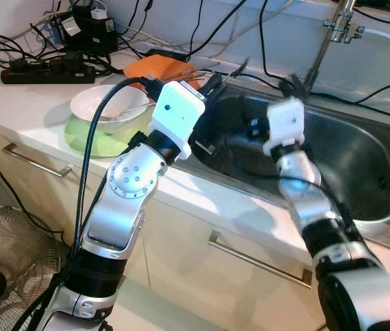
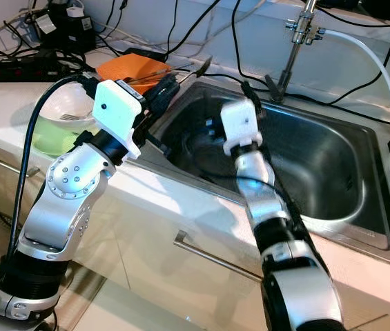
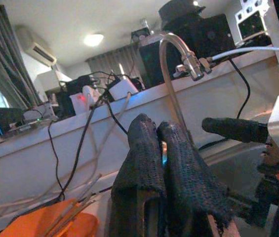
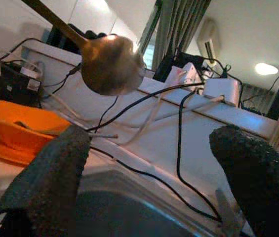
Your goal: Kitchen organization
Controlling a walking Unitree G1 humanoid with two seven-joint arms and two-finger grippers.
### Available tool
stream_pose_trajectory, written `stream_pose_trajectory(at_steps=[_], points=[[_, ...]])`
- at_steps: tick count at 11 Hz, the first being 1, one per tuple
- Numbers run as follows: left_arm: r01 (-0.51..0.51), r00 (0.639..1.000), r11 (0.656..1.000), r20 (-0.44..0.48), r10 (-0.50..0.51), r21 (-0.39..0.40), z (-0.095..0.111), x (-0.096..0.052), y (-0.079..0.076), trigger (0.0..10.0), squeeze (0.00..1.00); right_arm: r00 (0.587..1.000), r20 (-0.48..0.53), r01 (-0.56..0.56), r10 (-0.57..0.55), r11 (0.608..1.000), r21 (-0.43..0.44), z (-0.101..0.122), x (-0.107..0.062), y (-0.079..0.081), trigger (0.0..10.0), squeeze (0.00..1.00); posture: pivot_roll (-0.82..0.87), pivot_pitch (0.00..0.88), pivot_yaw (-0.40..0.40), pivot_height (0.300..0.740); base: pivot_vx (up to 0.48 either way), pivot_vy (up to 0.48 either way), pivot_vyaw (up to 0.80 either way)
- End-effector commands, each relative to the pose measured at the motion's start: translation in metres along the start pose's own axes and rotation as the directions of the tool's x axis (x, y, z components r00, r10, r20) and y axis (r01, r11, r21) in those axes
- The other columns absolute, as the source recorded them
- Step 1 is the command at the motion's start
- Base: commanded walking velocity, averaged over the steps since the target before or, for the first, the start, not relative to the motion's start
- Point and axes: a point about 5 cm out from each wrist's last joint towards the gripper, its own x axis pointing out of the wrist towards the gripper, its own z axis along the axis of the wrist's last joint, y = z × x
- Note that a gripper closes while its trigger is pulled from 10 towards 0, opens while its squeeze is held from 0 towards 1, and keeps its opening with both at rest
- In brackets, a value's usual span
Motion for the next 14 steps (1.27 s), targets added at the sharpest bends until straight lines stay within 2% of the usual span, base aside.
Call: stream_pose_trajectory(at_steps=[1, 2, 5, 10, 13, 14], points=[[0.022, 1.0, 1.0, 0.01, -0.022, -0.004, 0.003, -0.001, -0.004, 10.0, 0.0, 0.999, 0.028, -0.02, 0.021, 0.999, -0.036, 0.004, -0.001, 0.004, 10.0, 1.0, 0.24, 0.0, -0.045, 0.74, 0.0, 0.0, 0.0], [0.029, 1.0, 1.0, 0.01, -0.029, -0.008, 0.004, -0.001, -0.005, 10.0, 0.0, 0.998, 0.031, -0.046, 0.048, 0.997, -0.058, 0.004, -0.002, 0.009, 10.0, 0.0, 0.23, 0.0, -0.046, 0.74, 0.0, 0.0, 0.0], [0.088, 0.996, 0.995, -0.029, -0.09, -0.047, -0.003, -0.004, -0.013, 10.0, 0.0, 0.996, 0.057, -0.067, 0.07, 0.997, -0.048, 0.009, -0.002, 0.019, 10.0, 0.0, 0.24, 0.0, -0.047, 0.74, 0.0, 0.0, 0.0], [0.159, 0.982, 0.983, -0.084, -0.167, -0.092, -0.013, -0.008, -0.023, 10.0, 0.0, 0.992, 0.107, -0.06, 0.062, 0.998, -0.023, 0.019, 0.001, 0.022, 10.0, 0.0, 0.23, 0.0, -0.045, 0.74, 0.0, 0.0, 0.0], [0.159, 0.981, 0.983, -0.097, -0.168, -0.094, -0.015, -0.008, -0.023, 10.0, 0.0, 0.989, 0.131, -0.063, 0.062, 0.998, 0.002, 0.024, 0.001, 0.023, 10.0, 0.0, 0.23, 0.0, -0.042, 0.74, 0.0, 0.0, 0.0], [0.15, 0.982, 0.985, -0.1, -0.159, -0.088, -0.016, -0.008, -0.021, 10.0, 0.0, 0.988, 0.139, -0.067, 0.065, 0.998, 0.006, 0.025, 0.001, 0.023, 5.8, 0.0, 0.23, 0.0, -0.043, 0.74, 0.0, 0.0, 0.0]])
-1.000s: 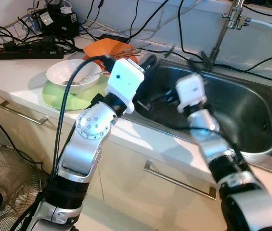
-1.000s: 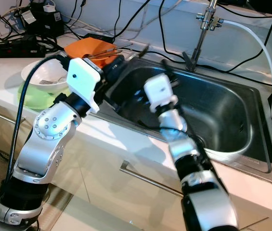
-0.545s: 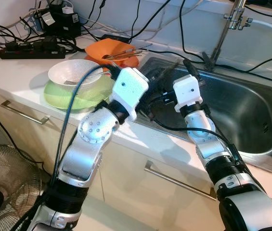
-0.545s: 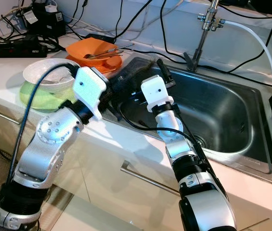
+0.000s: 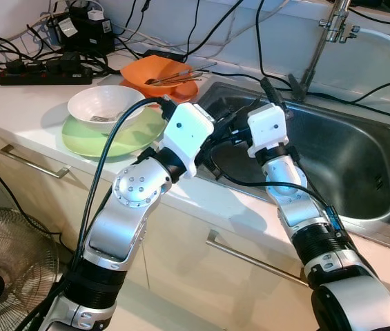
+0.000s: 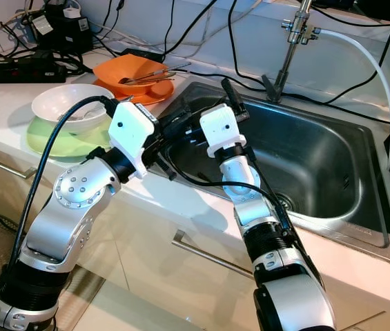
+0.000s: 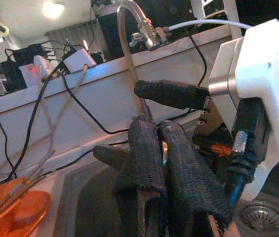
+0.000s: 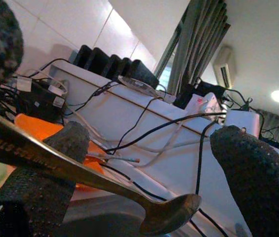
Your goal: Kitchen organization
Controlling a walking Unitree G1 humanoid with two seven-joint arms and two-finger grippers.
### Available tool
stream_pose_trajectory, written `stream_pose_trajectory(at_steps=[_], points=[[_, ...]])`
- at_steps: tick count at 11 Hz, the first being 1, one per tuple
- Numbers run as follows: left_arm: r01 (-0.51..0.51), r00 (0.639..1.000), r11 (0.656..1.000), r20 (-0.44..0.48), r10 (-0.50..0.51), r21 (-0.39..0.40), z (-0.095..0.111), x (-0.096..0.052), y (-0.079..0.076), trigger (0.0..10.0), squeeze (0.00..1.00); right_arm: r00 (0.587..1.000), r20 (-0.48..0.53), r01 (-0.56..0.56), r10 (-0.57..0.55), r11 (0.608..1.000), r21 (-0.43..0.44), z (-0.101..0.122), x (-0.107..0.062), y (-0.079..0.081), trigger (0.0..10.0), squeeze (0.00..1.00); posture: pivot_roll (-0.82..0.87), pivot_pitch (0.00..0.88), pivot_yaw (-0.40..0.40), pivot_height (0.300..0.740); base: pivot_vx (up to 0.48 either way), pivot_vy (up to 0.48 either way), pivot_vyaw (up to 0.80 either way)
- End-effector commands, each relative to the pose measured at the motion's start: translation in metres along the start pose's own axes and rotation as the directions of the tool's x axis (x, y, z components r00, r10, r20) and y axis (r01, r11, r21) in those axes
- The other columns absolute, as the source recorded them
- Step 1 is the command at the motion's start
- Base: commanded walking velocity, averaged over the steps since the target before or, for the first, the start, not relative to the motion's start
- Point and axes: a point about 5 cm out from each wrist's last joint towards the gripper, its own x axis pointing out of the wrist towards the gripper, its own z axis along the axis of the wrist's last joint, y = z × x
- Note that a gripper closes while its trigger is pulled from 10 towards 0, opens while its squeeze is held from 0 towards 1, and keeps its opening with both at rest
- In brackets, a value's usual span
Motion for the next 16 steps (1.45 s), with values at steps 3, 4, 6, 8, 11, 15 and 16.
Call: stream_pose_trajectory(at_steps=[3, 4, 6, 8, 11, 15, 16], points=[[0.001, 1.0, 1.0, -0.011, -0.001, 0.013, 0.0, 0.001, 0.0, 10.0, 0.0, 0.999, 0.053, -0.006, 0.005, 1.0, 0.013, 0.008, 0.001, 0.001, 0.0, 0.0, 0.23, 0.0, -0.044, 0.74, 0.0, 0.0, 0.0], [0.0, 1.0, 1.0, -0.015, 0.0, 0.012, -0.001, 0.0, 0.0, 10.0, 0.0, 0.998, 0.056, -0.007, 0.006, 1.0, 0.014, 0.009, 0.0, 0.001, 0.0, 0.0, 0.23, 0.0, -0.043, 0.74, 0.0, 0.0, 0.0], [0.006, 1.0, 1.0, -0.022, -0.006, 0.003, -0.002, 0.001, -0.001, 10.0, 0.0, 0.998, 0.066, -0.008, 0.007, 1.0, 0.015, 0.01, 0.0, 0.001, 0.0, 0.0, 0.23, 0.0, -0.043, 0.74, 0.0, 0.0, 0.0], [0.003, 1.0, 1.0, -0.028, -0.003, 0.001, -0.003, 0.0, -0.001, 10.0, 0.0, 0.997, 0.075, -0.008, 0.007, 1.0, 0.018, 0.011, 0.0, 0.002, 0.0, 0.0, 0.23, 0.0, -0.041, 0.74, 0.0, 0.0, 0.0], [-0.012, 0.999, 1.0, -0.035, 0.013, 0.006, -0.004, 0.001, 0.001, 10.0, 0.0, 0.998, 0.07, -0.006, 0.005, 1.0, 0.019, 0.01, -0.002, 0.001, 0.0, 0.0, 0.23, 0.0, -0.039, 0.74, 0.0, 0.0, 0.0], [-0.056, 0.998, 0.998, -0.041, 0.056, 0.008, -0.005, 0.001, 0.007, 10.0, 0.0, 0.999, 0.049, 0.005, -0.006, 1.0, 0.018, 0.006, -0.003, -0.002, 0.0, 0.0, 0.23, 0.0, -0.039, 0.74, 0.0, 0.0, 0.0], [-0.07, 0.997, 0.998, -0.033, 0.07, 0.01, -0.004, 0.002, 0.009, 10.0, 0.0, 0.999, 0.044, 0.005, -0.006, 1.0, 0.017, 0.005, -0.003, -0.002, 0.0, 0.0, 0.23, 0.0, -0.038, 0.74, 0.0, 0.0, 0.0]])
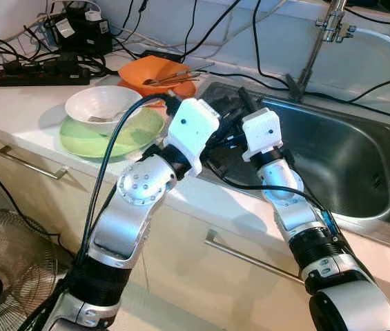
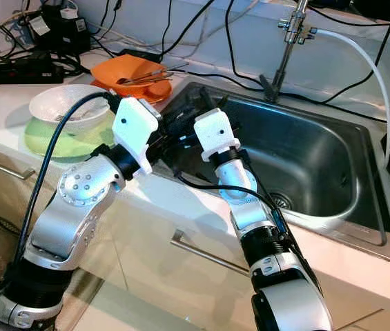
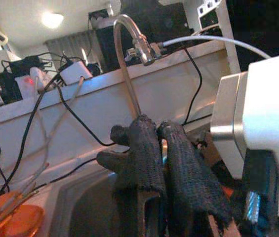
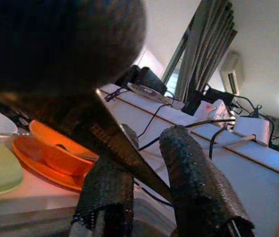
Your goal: Kitchen organization
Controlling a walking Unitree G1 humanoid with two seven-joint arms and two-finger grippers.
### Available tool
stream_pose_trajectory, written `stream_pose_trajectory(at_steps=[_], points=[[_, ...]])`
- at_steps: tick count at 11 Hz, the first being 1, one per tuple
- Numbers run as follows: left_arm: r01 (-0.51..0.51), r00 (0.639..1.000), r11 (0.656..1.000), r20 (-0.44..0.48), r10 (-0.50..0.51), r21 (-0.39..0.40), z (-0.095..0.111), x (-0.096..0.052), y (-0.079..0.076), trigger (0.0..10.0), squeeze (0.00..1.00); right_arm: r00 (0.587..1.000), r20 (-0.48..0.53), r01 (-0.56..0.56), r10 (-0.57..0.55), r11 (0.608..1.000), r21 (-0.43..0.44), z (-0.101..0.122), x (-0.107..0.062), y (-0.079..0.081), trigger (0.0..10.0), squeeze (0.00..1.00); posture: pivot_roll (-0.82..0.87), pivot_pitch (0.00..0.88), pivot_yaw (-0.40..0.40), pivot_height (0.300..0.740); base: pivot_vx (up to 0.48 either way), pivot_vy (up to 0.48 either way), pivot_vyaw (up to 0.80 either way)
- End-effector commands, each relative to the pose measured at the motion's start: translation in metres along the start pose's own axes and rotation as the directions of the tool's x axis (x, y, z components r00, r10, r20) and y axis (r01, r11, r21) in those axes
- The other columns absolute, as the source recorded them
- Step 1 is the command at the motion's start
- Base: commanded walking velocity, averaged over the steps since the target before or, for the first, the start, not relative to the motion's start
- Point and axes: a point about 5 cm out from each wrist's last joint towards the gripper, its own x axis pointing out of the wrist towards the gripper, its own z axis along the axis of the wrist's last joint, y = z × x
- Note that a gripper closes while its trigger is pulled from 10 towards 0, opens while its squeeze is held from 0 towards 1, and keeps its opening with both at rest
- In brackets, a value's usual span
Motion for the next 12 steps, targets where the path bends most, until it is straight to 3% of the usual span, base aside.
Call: stream_pose_trajectory(at_steps=[1, 2, 3, 8, 11, 12], points=[[-0.081, 0.995, 0.997, -0.062, 0.081, 0.005, -0.01, -0.004, 0.013, 10.0, 0.0, 0.999, 0.018, 0.048, -0.048, 0.999, 0.002, 0.002, 0.001, -0.012, 0.0, 0.0, 0.23, 0.0, -0.04, 0.74, 0.0, 0.0, 0.0], [-0.089, 0.994, 0.996, -0.06, 0.089, 0.003, -0.01, -0.004, 0.014, 10.0, 0.0, 0.999, 0.018, 0.048, -0.048, 0.999, 0.002, 0.002, 0.001, -0.012, 0.0, 0.0, 0.23, 0.0, -0.039, 0.74, 0.0, 0.0, 0.0], [-0.125, 0.991, 0.992, -0.05, 0.125, -0.01, -0.009, -0.003, 0.018, 10.0, 1.0, 0.999, 0.016, 0.044, -0.044, 0.999, 0.001, 0.002, 0.0, -0.012, 0.0, 0.0, 0.23, 0.0, -0.04, 0.74, 0.0, 0.0, 0.0], [-0.185, 0.983, 0.983, -0.018, 0.184, -0.025, -0.004, -0.004, 0.027, 10.0, 1.0, 0.999, 0.001, 0.037, -0.037, 0.999, 0.003, 0.0, 0.0, -0.011, 0.0, 0.0, 0.23, 0.0, -0.043, 0.74, 0.0, 0.0, 0.0], [-0.212, 0.977, 0.972, 0.009, 0.214, -0.097, -0.001, -0.006, 0.03, 10.0, 1.0, 0.992, -0.099, 0.083, -0.081, 0.996, 0.016, -0.013, 0.001, -0.02, 0.0, 0.0, 0.24, 0.0, -0.049, 0.74, 0.0, 0.0, 0.0], [-0.228, 0.974, 0.968, -0.008, 0.228, -0.107, -0.005, -0.009, 0.031, 10.0, 0.0, 0.982, -0.153, 0.112, -0.111, 0.994, -0.003, -0.019, 0.003, -0.027, 0.0, 0.0, 0.24, 0.0, -0.051, 0.74, 0.0, 0.0, 0.0]])
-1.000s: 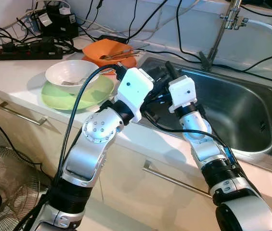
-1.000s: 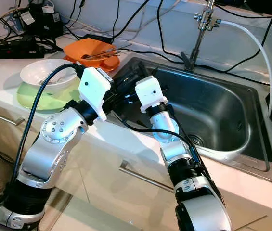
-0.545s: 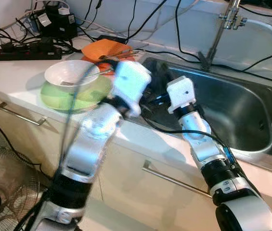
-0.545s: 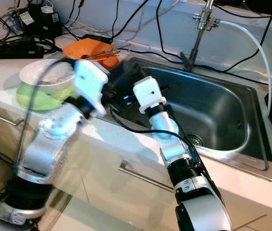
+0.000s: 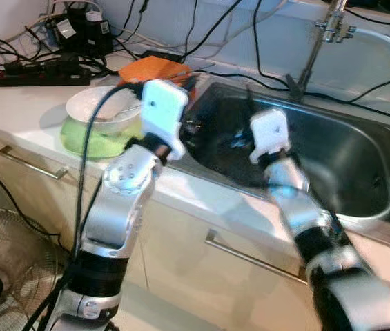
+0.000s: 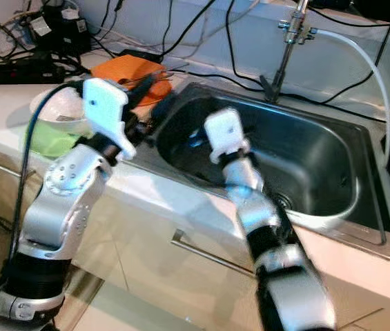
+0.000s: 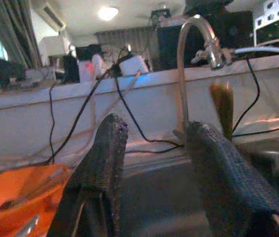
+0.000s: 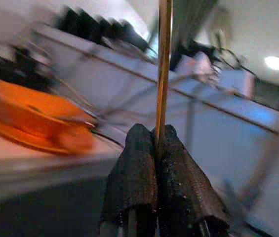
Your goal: Kitchen organization
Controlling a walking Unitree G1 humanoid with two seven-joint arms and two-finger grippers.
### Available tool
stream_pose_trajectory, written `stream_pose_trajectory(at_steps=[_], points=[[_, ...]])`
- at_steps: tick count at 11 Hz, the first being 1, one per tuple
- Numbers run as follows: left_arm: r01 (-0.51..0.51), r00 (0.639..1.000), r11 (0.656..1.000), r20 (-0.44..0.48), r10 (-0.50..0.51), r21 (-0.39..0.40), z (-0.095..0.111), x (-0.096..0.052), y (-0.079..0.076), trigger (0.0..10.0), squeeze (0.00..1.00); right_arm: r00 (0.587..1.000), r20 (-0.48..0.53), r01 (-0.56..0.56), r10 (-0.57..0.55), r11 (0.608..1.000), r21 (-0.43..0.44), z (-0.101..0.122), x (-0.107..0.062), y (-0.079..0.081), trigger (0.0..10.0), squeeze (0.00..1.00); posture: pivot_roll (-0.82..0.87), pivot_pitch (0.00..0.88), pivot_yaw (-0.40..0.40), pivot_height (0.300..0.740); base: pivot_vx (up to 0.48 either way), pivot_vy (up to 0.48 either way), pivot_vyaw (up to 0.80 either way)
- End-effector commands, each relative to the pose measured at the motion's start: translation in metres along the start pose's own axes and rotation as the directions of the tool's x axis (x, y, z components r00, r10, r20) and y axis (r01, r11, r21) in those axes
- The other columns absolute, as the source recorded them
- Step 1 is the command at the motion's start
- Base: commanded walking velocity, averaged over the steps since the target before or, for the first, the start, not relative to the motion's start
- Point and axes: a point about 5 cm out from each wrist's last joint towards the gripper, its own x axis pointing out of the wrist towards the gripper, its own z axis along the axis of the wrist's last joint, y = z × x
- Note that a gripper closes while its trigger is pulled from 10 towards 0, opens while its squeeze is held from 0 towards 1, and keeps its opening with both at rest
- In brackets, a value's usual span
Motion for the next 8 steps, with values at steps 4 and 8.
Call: stream_pose_trajectory(at_steps=[4, 8], points=[[0.136, 0.96, 0.984, -0.231, -0.159, -0.114, -0.041, -0.019, -0.023, 10.0, 0.0, 0.937, -0.307, 0.188, -0.166, 0.981, 0.044, -0.012, 0.026, -0.045, 10.0, 0.0, 0.24, 0.0, -0.061, 0.74, 0.0, 0.0, 0.0], [0.148, 0.906, 0.973, -0.371, -0.206, -0.179, -0.059, -0.028, -0.035, 10.0, 0.0, 0.807, -0.583, 0.218, -0.088, 0.963, 0.156, -0.046, 0.01, -0.033, 10.0, 0.0, 0.27, 0.0, -0.079, 0.74, 0.0, 0.0, 0.0]])
